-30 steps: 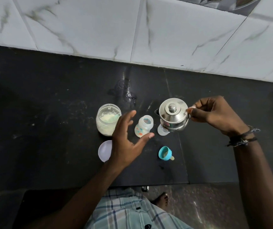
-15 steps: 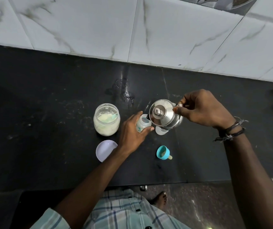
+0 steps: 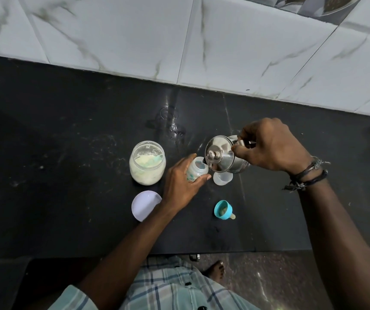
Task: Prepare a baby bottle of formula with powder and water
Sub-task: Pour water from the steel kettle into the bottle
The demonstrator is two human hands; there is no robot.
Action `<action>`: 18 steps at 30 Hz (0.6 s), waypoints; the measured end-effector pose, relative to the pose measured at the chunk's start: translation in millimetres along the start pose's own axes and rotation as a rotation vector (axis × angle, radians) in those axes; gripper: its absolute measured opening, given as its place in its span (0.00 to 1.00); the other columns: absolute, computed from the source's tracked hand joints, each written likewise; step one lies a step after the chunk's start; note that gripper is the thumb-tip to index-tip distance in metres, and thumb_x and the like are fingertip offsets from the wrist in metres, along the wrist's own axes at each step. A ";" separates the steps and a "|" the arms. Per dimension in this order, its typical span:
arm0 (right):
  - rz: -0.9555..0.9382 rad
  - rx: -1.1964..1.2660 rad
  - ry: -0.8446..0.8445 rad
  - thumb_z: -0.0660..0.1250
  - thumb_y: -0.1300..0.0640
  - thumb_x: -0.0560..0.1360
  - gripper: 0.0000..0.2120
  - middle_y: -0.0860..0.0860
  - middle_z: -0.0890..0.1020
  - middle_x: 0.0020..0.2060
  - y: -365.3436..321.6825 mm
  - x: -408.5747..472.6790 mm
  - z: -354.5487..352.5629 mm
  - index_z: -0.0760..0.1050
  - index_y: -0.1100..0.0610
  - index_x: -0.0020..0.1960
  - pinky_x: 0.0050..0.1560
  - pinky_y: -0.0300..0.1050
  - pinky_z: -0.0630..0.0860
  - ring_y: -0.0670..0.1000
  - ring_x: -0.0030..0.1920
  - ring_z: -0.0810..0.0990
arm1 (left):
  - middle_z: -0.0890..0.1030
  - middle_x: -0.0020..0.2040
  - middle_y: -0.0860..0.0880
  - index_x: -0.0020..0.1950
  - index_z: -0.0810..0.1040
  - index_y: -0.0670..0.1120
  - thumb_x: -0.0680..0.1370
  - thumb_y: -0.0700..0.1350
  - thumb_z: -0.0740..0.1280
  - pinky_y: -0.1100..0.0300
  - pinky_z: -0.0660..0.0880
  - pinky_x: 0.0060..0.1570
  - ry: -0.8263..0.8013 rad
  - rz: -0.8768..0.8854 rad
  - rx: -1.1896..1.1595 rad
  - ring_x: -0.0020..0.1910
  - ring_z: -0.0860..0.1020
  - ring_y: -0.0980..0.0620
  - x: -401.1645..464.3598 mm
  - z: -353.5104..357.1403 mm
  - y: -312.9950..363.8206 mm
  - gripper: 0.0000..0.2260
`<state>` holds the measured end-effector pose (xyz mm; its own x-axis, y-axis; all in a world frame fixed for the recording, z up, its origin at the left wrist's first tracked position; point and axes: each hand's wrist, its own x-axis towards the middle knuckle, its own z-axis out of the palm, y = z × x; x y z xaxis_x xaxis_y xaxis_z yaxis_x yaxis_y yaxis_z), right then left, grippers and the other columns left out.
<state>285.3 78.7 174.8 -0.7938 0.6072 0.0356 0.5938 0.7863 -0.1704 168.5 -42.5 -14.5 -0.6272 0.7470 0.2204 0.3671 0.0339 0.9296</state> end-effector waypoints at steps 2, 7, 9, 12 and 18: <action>-0.014 -0.014 -0.001 0.72 0.51 0.68 0.07 0.50 0.79 0.30 -2.0 3.7 -0.3 0.79 0.55 0.37 0.33 0.42 0.68 0.53 0.32 0.76 | 0.83 0.58 0.45 0.64 0.79 0.40 0.69 0.47 0.80 0.50 0.78 0.57 0.000 0.001 -0.006 0.56 0.82 0.49 0.6 -0.1 0.1 0.26; -0.039 -0.048 -0.016 0.71 0.50 0.67 0.09 0.52 0.79 0.30 -8.2 10.3 -1.6 0.79 0.56 0.36 0.34 0.46 0.71 0.55 0.32 0.76 | 0.84 0.57 0.46 0.63 0.79 0.41 0.69 0.46 0.80 0.50 0.78 0.56 -0.003 0.009 -0.030 0.55 0.82 0.50 2.1 0.2 -0.8 0.25; -0.054 -0.067 -0.018 0.71 0.48 0.67 0.12 0.53 0.80 0.31 -10.4 12.5 -1.9 0.79 0.57 0.36 0.35 0.46 0.72 0.56 0.33 0.76 | 0.84 0.57 0.46 0.63 0.79 0.41 0.69 0.46 0.80 0.50 0.78 0.56 0.000 0.013 -0.033 0.55 0.82 0.50 2.1 0.2 -1.8 0.25; -0.077 -0.090 -0.021 0.70 0.45 0.67 0.13 0.53 0.81 0.32 -13.0 16.1 -2.6 0.80 0.56 0.37 0.35 0.45 0.72 0.57 0.34 0.77 | 0.84 0.57 0.46 0.63 0.80 0.41 0.69 0.46 0.80 0.50 0.78 0.56 0.001 0.029 -0.036 0.55 0.82 0.50 2.2 0.3 -2.4 0.25; -0.111 -0.118 -0.032 0.71 0.45 0.66 0.14 0.53 0.82 0.33 -18.1 21.3 -3.8 0.81 0.56 0.39 0.36 0.48 0.76 0.57 0.35 0.79 | 0.84 0.55 0.46 0.61 0.80 0.41 0.69 0.46 0.80 0.50 0.78 0.55 0.009 0.053 -0.042 0.54 0.82 0.49 2.3 1.3 -4.3 0.23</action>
<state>258.1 77.9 182.4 -0.8581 0.5132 0.0166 0.5119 0.8576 -0.0506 166.4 -40.1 -18.3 -0.6136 0.7412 0.2722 0.3708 -0.0339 0.9281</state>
